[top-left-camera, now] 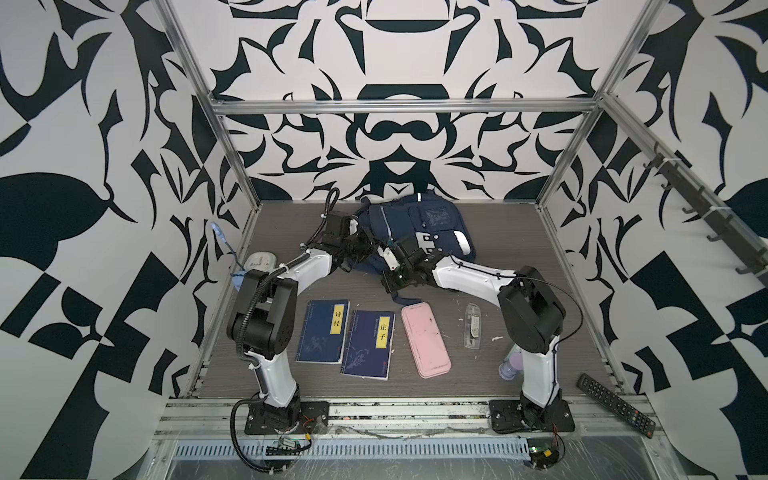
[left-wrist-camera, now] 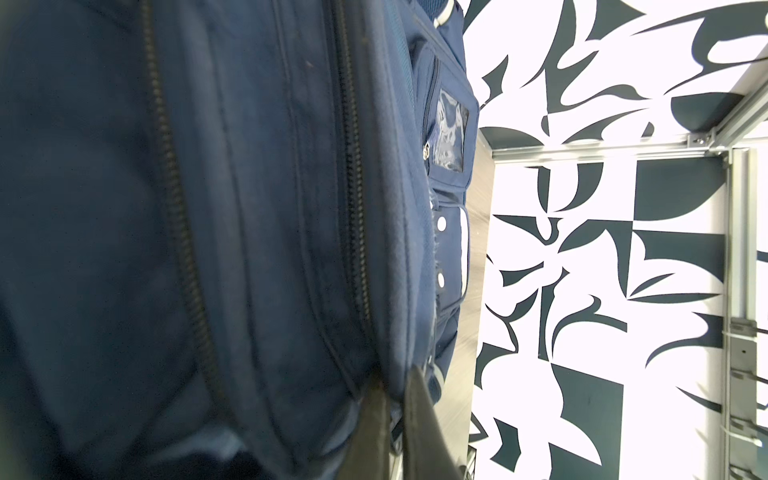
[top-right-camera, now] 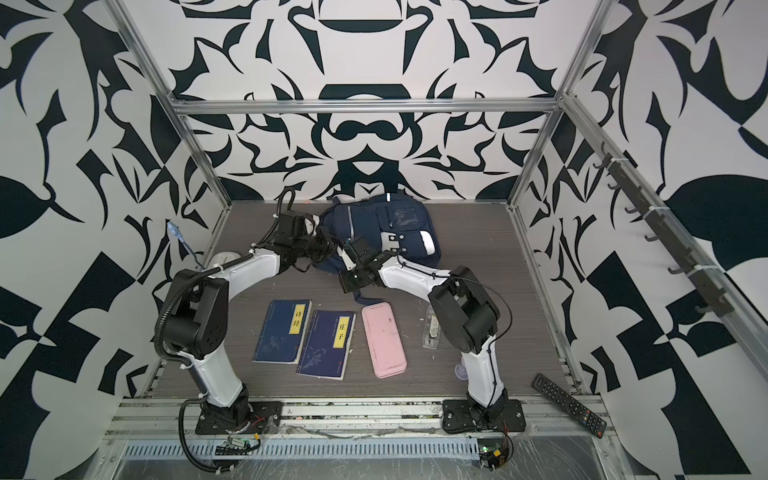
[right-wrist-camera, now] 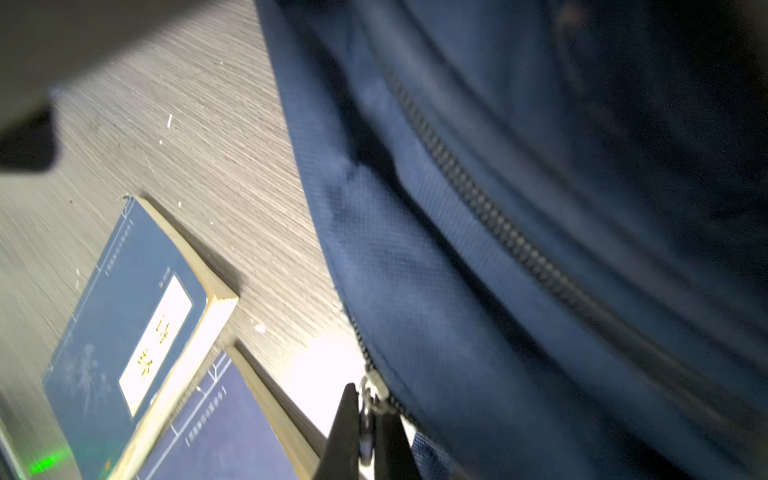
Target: Pack the student bag
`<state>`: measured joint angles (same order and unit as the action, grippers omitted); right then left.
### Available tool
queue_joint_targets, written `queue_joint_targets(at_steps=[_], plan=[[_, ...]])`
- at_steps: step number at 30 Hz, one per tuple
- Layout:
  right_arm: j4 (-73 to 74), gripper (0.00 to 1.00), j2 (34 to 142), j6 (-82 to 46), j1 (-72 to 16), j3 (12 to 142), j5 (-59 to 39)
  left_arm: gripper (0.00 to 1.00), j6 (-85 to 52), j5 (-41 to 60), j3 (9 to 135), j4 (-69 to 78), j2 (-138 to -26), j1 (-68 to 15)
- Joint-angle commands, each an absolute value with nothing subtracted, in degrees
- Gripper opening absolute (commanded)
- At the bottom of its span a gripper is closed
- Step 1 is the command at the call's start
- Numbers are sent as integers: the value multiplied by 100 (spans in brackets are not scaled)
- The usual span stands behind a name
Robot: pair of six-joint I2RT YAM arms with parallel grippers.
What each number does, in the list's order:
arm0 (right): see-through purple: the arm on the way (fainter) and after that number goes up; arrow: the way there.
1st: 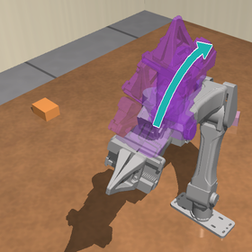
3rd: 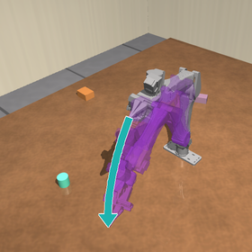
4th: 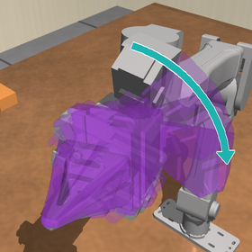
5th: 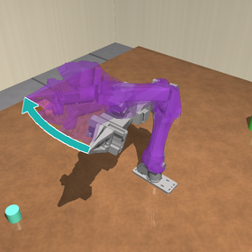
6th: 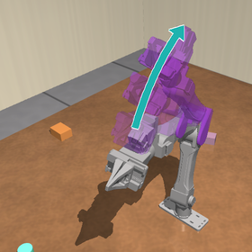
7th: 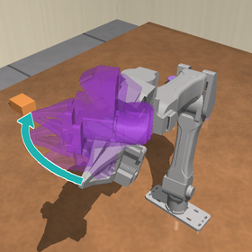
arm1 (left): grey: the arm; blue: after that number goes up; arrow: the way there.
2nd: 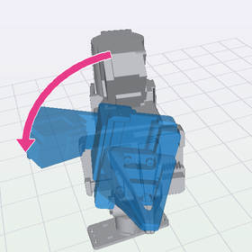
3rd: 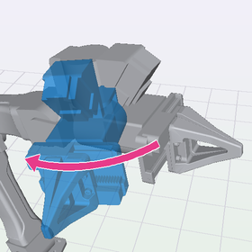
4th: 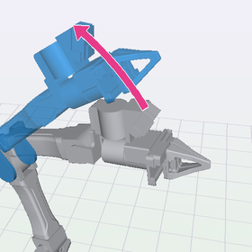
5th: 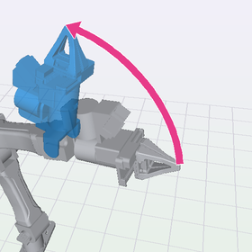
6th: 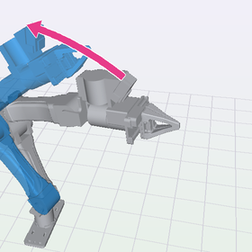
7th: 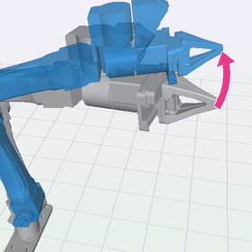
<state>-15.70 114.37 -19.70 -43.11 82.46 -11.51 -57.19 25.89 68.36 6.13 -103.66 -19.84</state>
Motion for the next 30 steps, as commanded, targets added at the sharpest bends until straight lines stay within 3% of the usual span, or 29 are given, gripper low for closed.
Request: queue_joint_targets(at_steps=[1, 4, 5, 10, 17, 30], plan=[[-1123, 8, 11179, -2239, -4388, 8356, -1374, 4, -5648, 2624, 6881, 936, -10299, -2005], [-988, 8, 10902, -2320, -4335, 8061, -1388, 38, -5314, 2504, 6942, 499, -10142, -1887], [-970, 8, 10802, -2341, -4325, 7969, -1396, 45, -5182, 2436, 6971, 348, -10082, -1839], [-958, 8, 10231, -2366, -4261, 7450, -1389, 65, -4498, 2013, 7113, -452, -9770, -1564], [-1060, 7, 9478, -2378, -3900, 6676, -1426, 67, -3607, 1678, 7852, -1543, -10035, -1441], [-1340, 7, 9202, -2279, -3641, 6319, -1372, 60, -2659, 2004, 10118, -3208, -12041, -1586]])
